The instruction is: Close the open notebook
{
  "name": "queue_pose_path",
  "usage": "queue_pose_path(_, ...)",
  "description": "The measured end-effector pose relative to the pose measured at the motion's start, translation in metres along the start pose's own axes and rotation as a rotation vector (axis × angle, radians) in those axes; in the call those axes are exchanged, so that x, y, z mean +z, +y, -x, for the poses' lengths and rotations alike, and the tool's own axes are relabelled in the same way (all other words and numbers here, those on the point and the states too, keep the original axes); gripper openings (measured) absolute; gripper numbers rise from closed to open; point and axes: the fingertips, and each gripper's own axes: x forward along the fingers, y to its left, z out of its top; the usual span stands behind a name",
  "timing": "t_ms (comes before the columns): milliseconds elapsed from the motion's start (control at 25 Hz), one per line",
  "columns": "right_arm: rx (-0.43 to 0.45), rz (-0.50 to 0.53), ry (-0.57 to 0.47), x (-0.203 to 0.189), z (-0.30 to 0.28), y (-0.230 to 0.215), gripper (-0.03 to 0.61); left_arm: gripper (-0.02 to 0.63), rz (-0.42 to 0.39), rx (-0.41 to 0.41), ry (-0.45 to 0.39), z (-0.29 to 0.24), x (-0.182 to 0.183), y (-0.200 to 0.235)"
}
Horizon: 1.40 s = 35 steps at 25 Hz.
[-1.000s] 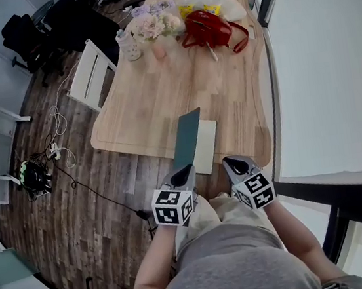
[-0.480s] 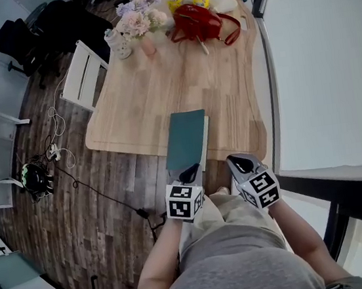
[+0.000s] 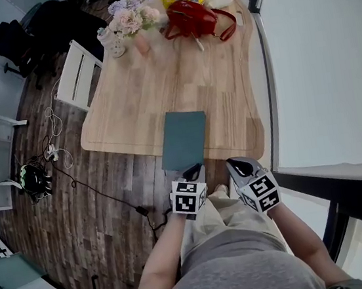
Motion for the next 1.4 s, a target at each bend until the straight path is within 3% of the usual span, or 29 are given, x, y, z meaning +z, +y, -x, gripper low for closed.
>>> queue_pose_path(520, -0.005, 0.003, 0.016, -0.008, -0.001, 0.001, 0.003, 0.046, 0.025, -0.015, 0.012, -0.013, -0.01, 0.001)
queue_pose_path(800, -0.02, 0.001, 0.001, -0.004, 0.002, 0.005, 0.003, 0.055, 0.087, -0.046, -0.04, -0.005, -0.005, 0.0)
queue_pose_path(1040, -0.029, -0.007, -0.026, -0.003, 0.01, 0.02, 0.003, 0.055, 0.117, -0.054, -0.097, 0.021, -0.001, -0.001)
queue_pose_path(1400, -0.039, -0.039, -0.087, -0.007, 0.03, 0.075, 0.003, 0.032, 0.143, -0.034, -0.168, 0.086, -0.029, 0.0)
